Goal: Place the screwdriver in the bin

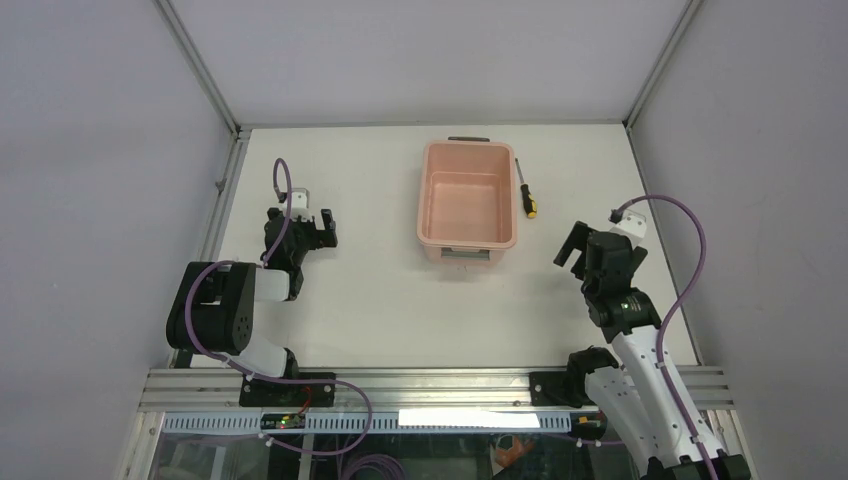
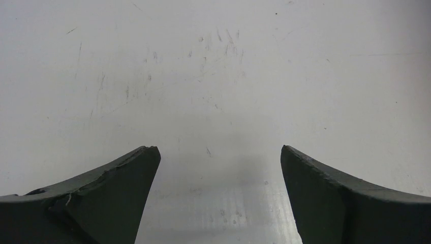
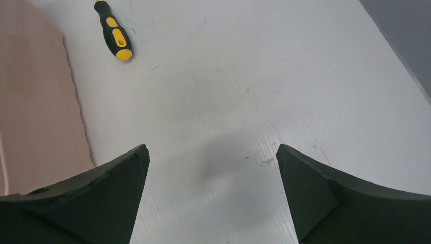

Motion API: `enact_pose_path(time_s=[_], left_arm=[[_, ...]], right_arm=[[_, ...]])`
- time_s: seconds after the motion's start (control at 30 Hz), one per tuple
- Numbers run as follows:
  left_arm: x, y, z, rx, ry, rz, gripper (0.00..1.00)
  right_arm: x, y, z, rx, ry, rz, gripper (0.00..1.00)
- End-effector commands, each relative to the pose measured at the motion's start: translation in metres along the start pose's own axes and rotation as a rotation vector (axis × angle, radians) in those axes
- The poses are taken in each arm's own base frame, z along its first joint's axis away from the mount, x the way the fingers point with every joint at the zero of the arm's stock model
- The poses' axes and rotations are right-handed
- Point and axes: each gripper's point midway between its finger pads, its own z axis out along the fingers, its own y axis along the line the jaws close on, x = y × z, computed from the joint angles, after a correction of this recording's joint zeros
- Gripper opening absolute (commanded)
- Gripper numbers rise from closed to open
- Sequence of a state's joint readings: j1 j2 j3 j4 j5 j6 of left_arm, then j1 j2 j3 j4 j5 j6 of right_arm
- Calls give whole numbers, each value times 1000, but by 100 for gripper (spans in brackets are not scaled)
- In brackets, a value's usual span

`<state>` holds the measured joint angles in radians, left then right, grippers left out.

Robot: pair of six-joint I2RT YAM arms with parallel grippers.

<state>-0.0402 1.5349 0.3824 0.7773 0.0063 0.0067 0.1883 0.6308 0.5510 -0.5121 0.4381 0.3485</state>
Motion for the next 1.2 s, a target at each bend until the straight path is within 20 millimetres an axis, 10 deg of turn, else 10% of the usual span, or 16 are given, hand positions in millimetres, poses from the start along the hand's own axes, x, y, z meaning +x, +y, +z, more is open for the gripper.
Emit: enact_pose_path(time_s=[0.0,0.27,0.57,0.87,1.17], left_arm=[[-17,-5,-1,17,-55,-16,99],[-17,-5,-1,17,-54,-15,99],[-17,-5,-1,17,-54,-15,99],[-17,-5,-1,16,-54,-15,99],[-17,-5,-1,17,-54,-15,99]], right_arm=[[-15,1,0,10,-61,45,99],[-23,9,2,-4,-50,27,99],[-77,41,12,-45,-9,-112,99],[-119,114,86,-272,233,-208,99],[-79,141,160,-336,476,-232,91]])
